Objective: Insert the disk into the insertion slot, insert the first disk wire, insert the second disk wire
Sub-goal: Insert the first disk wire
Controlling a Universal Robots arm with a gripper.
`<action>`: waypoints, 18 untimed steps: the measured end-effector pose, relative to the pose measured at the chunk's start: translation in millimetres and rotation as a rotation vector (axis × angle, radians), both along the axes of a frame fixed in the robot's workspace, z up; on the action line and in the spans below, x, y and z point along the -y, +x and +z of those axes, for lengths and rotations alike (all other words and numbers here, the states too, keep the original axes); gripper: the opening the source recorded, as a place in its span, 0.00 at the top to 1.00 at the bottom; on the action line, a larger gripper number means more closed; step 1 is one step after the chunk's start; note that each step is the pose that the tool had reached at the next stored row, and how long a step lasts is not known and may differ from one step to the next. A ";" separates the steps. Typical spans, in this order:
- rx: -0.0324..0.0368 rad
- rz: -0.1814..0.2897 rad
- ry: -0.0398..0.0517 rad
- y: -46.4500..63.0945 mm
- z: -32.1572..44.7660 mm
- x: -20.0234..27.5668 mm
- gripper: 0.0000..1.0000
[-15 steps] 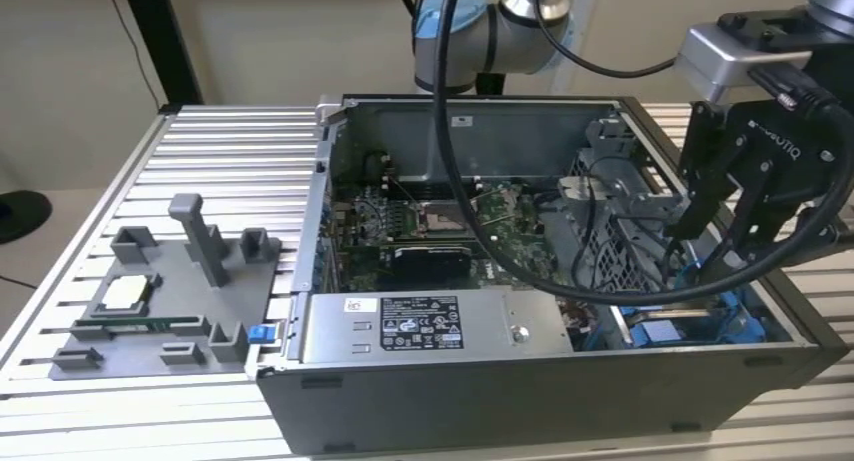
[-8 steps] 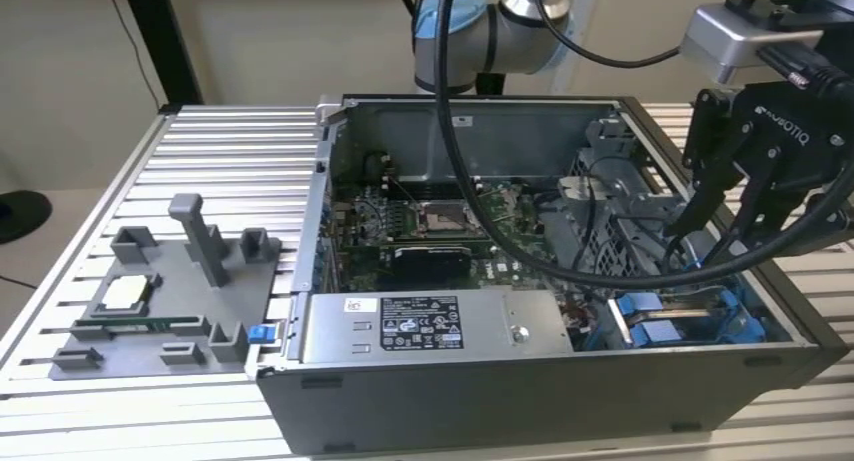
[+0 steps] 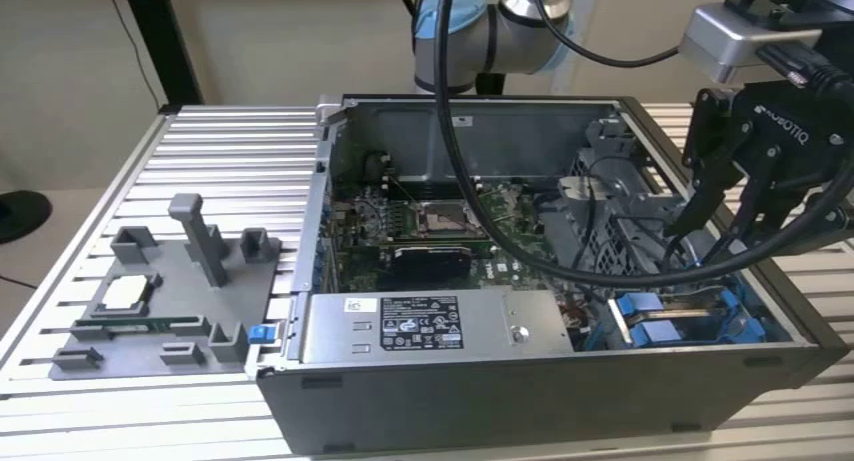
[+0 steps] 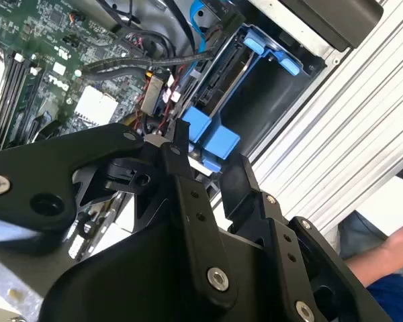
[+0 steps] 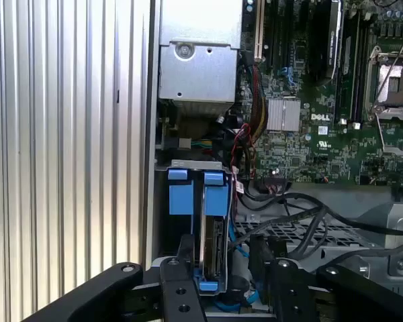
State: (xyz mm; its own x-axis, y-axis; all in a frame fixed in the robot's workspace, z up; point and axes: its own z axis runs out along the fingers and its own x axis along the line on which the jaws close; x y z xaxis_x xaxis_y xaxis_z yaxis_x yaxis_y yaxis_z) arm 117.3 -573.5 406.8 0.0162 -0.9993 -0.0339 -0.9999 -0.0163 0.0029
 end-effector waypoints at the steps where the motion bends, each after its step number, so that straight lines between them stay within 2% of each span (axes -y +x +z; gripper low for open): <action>1: 0.0000 0.000 0.0001 0.0 0.0 -0.5 0.00; 6: 0.0002 0.000 0.0001 0.0 -0.1 -2.1 0.00; 14: 0.0010 0.000 0.0001 0.0 -0.1 -12.0 0.00; 16: 0.0043 0.000 0.0001 -0.1 -0.1 -15.5 0.00; 18: 0.0115 0.000 -0.0001 0.0 -0.1 -20.2 0.00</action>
State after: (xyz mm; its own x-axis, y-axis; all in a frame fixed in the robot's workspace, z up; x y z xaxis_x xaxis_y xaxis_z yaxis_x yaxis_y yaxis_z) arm 117.3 -553.3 406.8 0.0165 -0.9993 -0.0336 -0.9998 -0.0162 -0.0087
